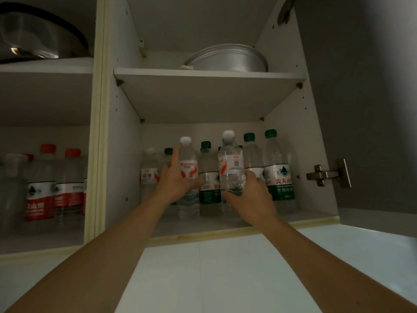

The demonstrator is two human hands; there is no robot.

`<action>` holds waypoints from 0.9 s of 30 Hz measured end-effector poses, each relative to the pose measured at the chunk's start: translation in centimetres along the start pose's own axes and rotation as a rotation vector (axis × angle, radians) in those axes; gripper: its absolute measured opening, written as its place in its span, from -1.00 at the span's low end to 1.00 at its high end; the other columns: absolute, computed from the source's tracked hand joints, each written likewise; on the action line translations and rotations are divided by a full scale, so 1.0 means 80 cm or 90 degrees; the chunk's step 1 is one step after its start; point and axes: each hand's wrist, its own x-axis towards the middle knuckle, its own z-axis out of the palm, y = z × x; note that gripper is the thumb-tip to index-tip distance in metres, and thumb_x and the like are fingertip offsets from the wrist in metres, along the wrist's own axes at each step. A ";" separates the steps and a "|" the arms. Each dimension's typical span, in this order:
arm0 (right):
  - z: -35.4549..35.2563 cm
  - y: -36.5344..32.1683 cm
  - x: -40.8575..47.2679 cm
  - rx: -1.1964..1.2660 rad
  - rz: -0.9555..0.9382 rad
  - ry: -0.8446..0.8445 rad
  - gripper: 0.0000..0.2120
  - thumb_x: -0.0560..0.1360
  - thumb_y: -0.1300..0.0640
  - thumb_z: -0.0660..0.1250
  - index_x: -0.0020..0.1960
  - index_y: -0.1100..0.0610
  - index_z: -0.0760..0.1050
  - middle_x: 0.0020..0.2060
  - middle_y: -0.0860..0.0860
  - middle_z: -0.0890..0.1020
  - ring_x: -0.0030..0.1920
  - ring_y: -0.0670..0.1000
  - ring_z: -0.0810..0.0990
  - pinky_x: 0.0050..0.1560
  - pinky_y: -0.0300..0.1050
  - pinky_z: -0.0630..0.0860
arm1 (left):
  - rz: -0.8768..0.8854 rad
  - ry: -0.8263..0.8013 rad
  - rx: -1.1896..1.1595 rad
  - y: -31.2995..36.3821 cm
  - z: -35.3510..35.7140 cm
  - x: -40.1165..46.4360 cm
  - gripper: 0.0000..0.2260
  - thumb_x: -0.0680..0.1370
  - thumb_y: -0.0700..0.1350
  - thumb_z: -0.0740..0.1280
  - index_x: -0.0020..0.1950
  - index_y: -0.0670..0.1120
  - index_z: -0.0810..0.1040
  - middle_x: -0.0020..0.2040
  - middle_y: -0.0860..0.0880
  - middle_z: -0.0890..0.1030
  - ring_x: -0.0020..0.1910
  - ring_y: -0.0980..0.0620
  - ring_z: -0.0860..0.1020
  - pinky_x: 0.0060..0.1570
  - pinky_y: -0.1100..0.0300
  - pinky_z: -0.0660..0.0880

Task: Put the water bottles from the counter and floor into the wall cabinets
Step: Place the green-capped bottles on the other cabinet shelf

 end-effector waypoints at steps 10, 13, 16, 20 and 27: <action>0.022 -0.011 0.029 0.067 -0.092 -0.157 -0.33 0.33 -0.08 0.60 0.33 0.02 0.38 0.13 -0.07 0.62 0.10 -0.02 0.62 0.00 -0.17 0.52 | 0.029 -0.058 0.232 0.012 -0.041 0.029 0.20 0.30 -0.04 0.65 0.47 0.50 -0.24 0.51 -0.18 0.15 0.25 -0.18 0.48 0.22 -0.17 0.52; 0.039 -0.021 0.038 0.073 -0.110 -0.226 -0.47 0.36 -0.09 0.57 0.26 -0.02 0.50 0.08 -0.08 0.66 0.06 -0.05 0.63 0.01 -0.18 0.54 | 0.019 -0.097 0.336 0.020 -0.069 0.030 0.14 0.27 0.05 0.65 0.52 0.43 -0.13 0.58 -0.14 0.11 0.40 -0.24 0.37 0.35 -0.23 0.41; 0.053 -0.030 0.047 0.074 -0.098 -0.307 -0.57 0.40 -0.10 0.54 0.21 -0.02 0.58 0.04 -0.07 0.68 0.00 -0.06 0.62 -0.11 -0.26 0.52 | 0.016 -0.095 0.434 0.027 -0.090 0.030 -0.03 0.31 0.08 0.62 0.56 0.26 0.10 0.57 -0.07 0.22 0.44 -0.17 0.36 0.35 -0.15 0.42; 0.072 -0.042 0.056 0.085 -0.063 -0.367 -0.52 0.39 -0.09 0.55 0.24 0.01 0.54 0.08 0.02 0.66 0.04 0.01 0.64 -0.07 -0.12 0.62 | 0.006 -0.125 0.521 0.037 -0.111 0.038 -0.18 0.35 0.02 0.61 0.51 0.15 0.26 0.47 -0.03 0.37 0.25 -0.04 0.45 0.23 0.00 0.48; 0.094 -0.063 0.062 0.110 -0.040 -0.361 -0.31 0.29 -0.04 0.64 0.33 0.10 0.48 0.20 0.05 0.63 0.14 0.02 0.58 0.15 -0.11 0.53 | -0.077 -0.232 0.642 0.053 -0.147 0.054 -0.30 0.39 0.07 0.58 0.41 0.27 0.28 0.34 -0.02 0.45 0.13 -0.01 0.52 0.25 -0.06 0.48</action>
